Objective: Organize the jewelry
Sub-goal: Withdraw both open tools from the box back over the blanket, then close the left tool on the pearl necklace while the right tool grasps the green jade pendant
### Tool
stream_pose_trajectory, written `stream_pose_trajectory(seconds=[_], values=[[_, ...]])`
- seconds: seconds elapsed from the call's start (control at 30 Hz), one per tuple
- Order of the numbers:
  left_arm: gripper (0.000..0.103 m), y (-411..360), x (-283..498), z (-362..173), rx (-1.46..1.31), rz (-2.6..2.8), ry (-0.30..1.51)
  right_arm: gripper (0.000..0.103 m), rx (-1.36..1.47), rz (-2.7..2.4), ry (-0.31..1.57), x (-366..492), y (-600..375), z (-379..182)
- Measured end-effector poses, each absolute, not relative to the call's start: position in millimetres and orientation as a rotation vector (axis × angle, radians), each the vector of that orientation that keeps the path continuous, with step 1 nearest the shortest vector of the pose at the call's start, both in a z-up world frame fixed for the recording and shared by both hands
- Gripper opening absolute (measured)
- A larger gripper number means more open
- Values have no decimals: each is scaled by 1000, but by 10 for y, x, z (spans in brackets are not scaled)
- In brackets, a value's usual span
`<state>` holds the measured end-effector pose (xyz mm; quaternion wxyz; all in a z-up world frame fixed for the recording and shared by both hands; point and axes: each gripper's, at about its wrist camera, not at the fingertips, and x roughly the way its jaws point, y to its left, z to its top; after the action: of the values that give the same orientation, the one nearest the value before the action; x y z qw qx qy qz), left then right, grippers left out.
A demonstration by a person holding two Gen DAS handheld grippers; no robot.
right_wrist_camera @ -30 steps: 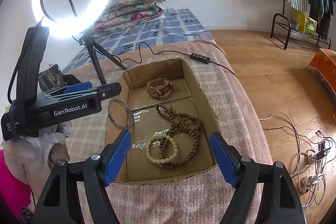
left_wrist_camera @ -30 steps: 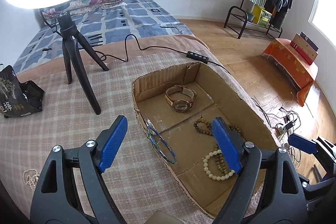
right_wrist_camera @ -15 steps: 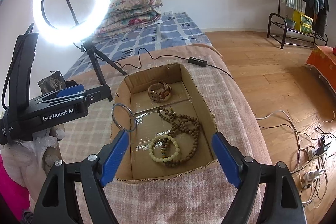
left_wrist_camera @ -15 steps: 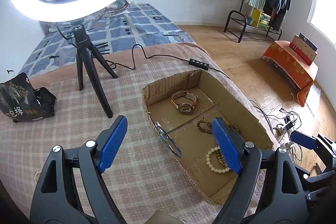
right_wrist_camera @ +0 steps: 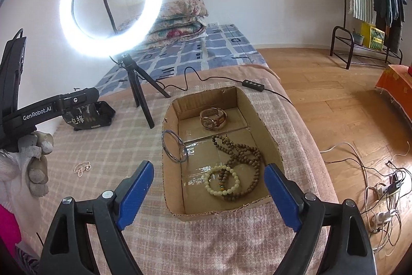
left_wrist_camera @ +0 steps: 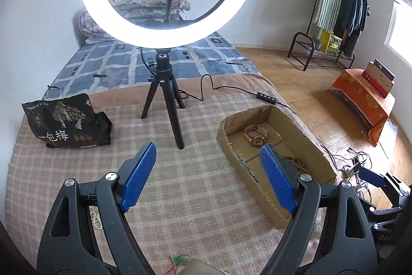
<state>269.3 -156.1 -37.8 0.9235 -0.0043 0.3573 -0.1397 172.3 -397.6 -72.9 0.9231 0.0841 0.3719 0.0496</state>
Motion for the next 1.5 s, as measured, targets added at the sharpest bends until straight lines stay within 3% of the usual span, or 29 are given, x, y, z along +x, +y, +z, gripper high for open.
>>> stream_pose_trajectory(seconds=[0.6, 1.07, 1.5], values=[[85, -154, 2241, -308, -13, -158, 702, 90, 82, 243, 697, 1489, -3088, -648], [85, 552, 2254, -798, -63, -100, 786, 90, -24, 333, 787, 1486, -2355, -939], [85, 707, 2423, -1364, -55, -147, 908, 89, -112, 422, 938, 1657, -1996, -1383]])
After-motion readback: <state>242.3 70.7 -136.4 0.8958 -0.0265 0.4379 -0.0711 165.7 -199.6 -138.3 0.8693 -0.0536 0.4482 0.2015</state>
